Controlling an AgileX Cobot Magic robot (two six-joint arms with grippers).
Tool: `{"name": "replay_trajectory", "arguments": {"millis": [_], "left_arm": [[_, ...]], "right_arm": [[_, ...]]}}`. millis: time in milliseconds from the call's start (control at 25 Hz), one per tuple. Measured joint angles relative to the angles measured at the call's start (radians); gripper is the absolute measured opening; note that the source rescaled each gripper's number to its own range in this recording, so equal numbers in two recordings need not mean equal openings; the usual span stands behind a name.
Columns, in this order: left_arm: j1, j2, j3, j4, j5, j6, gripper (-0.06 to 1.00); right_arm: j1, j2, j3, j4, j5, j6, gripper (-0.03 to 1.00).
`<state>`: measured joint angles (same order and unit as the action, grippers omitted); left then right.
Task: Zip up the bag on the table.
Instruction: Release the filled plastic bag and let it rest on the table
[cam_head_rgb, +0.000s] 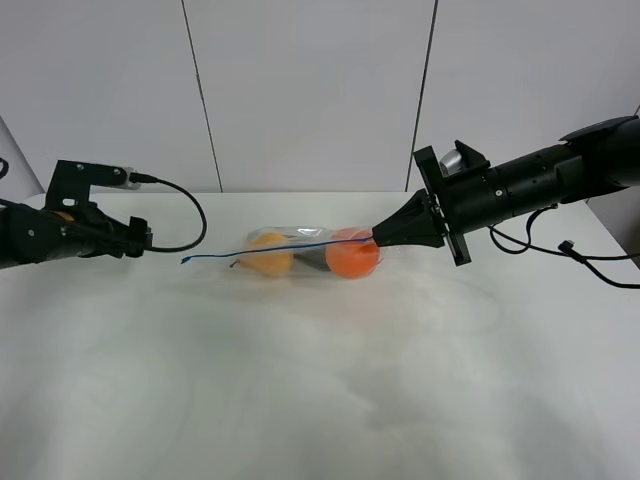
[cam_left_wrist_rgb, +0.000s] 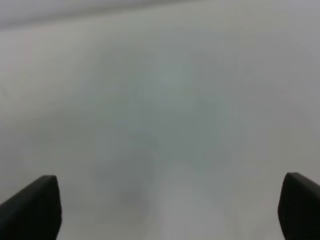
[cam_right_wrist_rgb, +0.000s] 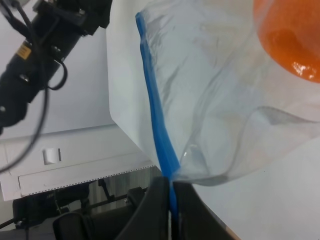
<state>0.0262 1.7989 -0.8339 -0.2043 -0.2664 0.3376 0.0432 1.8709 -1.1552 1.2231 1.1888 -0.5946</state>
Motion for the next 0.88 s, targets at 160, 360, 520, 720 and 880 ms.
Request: {"name": "replay_trajectory", "arguments": {"millis": [160,360,520,720,880], "left_arm": [[0.022,0.001,-0.145,0.000,0.342,-0.045,1.00],[0.036,0.001,-0.342,0.007,0.829,-0.113,1.00],[0.036,0.001,-0.468,0.090,1.151,-0.241,1.00],[0.036,-0.004,-0.514,0.204,1.359,-0.338,1.00],[0.037,-0.047,-0.496,0.204,1.408,-0.338,1.00]], "right_arm": [[0.000,0.000,0.000,0.000,0.002,0.000,0.00],[0.000,0.000,0.000,0.000,0.002,0.000,0.00],[0.000,0.000,0.000,0.000,0.002,0.000,0.00],[0.000,0.000,0.000,0.000,0.002,0.000,0.00],[0.000,0.000,0.000,0.000,0.010,0.000,0.00]]}}
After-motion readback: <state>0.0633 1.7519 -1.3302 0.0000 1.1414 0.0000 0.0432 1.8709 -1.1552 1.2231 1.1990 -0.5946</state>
